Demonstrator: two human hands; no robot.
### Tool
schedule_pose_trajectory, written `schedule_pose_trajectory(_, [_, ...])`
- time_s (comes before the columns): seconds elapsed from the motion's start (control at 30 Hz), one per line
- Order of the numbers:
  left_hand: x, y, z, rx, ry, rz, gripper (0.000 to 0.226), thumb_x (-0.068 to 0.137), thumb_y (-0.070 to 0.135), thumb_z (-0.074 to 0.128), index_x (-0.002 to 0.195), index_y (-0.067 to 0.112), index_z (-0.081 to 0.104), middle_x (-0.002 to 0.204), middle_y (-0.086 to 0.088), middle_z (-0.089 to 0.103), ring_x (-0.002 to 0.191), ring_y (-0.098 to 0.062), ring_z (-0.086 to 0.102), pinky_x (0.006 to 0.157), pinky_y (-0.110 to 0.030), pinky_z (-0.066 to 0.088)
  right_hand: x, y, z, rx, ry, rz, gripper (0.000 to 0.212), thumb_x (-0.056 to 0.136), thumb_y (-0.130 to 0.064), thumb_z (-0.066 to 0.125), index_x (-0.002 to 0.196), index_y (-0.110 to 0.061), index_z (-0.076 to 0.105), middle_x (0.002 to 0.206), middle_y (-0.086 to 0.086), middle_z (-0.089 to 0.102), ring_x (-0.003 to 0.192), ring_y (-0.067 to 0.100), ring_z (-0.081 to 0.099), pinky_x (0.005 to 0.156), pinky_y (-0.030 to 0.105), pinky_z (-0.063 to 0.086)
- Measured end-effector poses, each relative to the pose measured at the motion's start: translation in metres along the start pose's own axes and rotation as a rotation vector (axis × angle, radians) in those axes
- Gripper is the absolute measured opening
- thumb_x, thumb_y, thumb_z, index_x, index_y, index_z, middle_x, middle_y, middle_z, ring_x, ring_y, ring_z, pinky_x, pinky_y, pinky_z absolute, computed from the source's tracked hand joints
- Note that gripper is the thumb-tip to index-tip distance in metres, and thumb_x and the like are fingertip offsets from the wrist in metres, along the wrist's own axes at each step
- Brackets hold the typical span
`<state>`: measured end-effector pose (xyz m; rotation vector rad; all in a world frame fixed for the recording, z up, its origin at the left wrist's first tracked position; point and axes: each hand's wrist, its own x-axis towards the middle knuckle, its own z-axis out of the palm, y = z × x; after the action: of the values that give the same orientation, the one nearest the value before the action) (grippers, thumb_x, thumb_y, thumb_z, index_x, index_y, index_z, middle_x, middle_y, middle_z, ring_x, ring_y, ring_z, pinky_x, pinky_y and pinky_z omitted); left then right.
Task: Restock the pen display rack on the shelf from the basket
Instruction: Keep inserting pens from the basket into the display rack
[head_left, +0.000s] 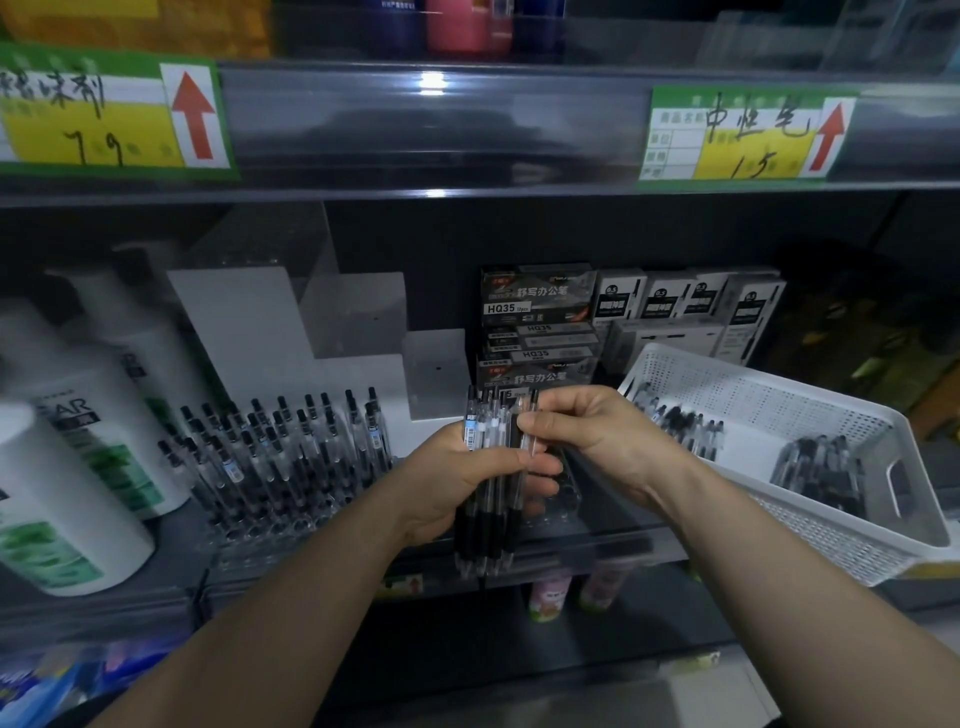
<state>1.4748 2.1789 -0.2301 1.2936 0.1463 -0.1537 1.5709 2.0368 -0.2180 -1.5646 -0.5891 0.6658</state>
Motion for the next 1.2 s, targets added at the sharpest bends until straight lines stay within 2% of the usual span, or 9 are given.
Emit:
schedule_pose_trajectory(0.23, [0.002,-0.003,0.000,0.036,-0.003,-0.020,0.019,0.087,0.004,0.064,0.104,-0.004,0.062,0.086,-0.014,0.072,0.076,-0.023,0.070,0.067,-0.034,0.058,0.004,-0.002,0.001,-0.004,0.105,-0.024,0.010,0.093,-0.011,0.057,0.089,-0.006,0.064,0.085,0.013,0.064,0.083,0.024,0.057,0.089,0.039,0.046])
schedule_pose_trajectory(0.47, [0.001,-0.009,-0.001,0.099,0.021,-0.127,0.033,0.084,0.005,0.069,0.113,-0.008,0.059,0.086,-0.015,0.071,0.070,-0.018,0.067,0.060,-0.029,0.056,0.010,-0.007,-0.012,0.217,0.399,-0.119,0.009,0.096,-0.013,0.054,0.087,-0.013,0.055,0.064,0.000,0.053,0.058,0.012,0.048,0.058,0.027,0.041])
schedule_pose_trajectory(0.67, [0.011,-0.015,-0.014,0.232,0.219,-0.020,0.016,0.090,0.010,0.064,0.101,-0.001,0.068,0.076,-0.007,0.065,0.067,-0.016,0.058,0.077,-0.038,0.051,0.002,-0.015,-0.013,0.233,0.576,-0.288,0.015,0.091,0.005,0.053,0.092,-0.010,0.052,0.067,0.004,0.058,0.064,0.016,0.064,0.064,0.025,0.057])
schedule_pose_trajectory(0.73, [0.014,-0.011,-0.019,0.158,0.278,-0.024,0.016,0.090,0.017,0.066,0.096,0.003,0.067,0.072,-0.004,0.062,0.065,-0.014,0.057,0.072,-0.035,0.052,-0.003,-0.012,-0.010,0.136,0.516,-0.265,0.022,0.086,0.010,0.056,0.087,-0.012,0.055,0.072,0.010,0.059,0.071,0.022,0.066,0.066,0.028,0.056])
schedule_pose_trajectory(0.83, [0.017,-0.005,-0.020,0.005,0.348,-0.024,0.039,0.084,0.027,0.072,0.108,-0.003,0.063,0.068,-0.002,0.062,0.060,-0.014,0.056,0.063,-0.030,0.050,-0.007,-0.002,-0.002,-0.033,0.337,-0.161,0.026,0.079,0.012,0.062,0.081,-0.013,0.058,0.067,0.006,0.062,0.073,0.027,0.063,0.078,0.036,0.051])
schedule_pose_trajectory(0.9, [0.018,-0.003,-0.019,-0.037,0.378,-0.013,0.052,0.079,0.033,0.073,0.114,-0.003,0.061,0.069,-0.003,0.062,0.061,-0.014,0.057,0.061,-0.029,0.052,-0.009,0.004,0.005,-0.154,0.221,-0.108,0.024,0.077,0.010,0.066,0.078,-0.013,0.060,0.066,0.011,0.056,0.070,0.025,0.055,0.071,0.039,0.044])
schedule_pose_trajectory(1.03, [0.018,-0.001,-0.017,-0.062,0.376,0.011,0.079,0.068,0.041,0.075,0.131,0.001,0.049,0.073,0.002,0.070,0.065,-0.011,0.061,0.059,-0.025,0.052,-0.011,0.007,0.009,-0.337,0.028,-0.018,0.023,0.076,0.005,0.072,0.077,-0.015,0.061,0.057,0.000,0.056,0.051,0.009,0.048,0.055,0.023,0.041])
schedule_pose_trajectory(1.1, [0.019,-0.001,-0.018,-0.041,0.364,0.009,0.076,0.069,0.042,0.076,0.128,-0.001,0.052,0.077,0.002,0.072,0.074,-0.015,0.066,0.068,-0.030,0.055,-0.011,0.006,0.008,-0.398,-0.040,0.009,0.020,0.076,0.001,0.074,0.077,-0.017,0.063,0.064,0.007,0.061,0.056,0.014,0.051,0.056,0.025,0.043])
schedule_pose_trajectory(1.2, [0.017,-0.002,-0.017,0.015,0.328,-0.018,0.046,0.079,0.034,0.074,0.106,-0.001,0.062,0.085,-0.007,0.072,0.089,-0.025,0.069,0.087,-0.042,0.055,-0.007,0.005,0.004,-0.421,0.004,-0.006,0.014,0.080,-0.001,0.069,0.077,-0.015,0.066,0.074,0.010,0.063,0.066,0.019,0.053,0.065,0.032,0.047])
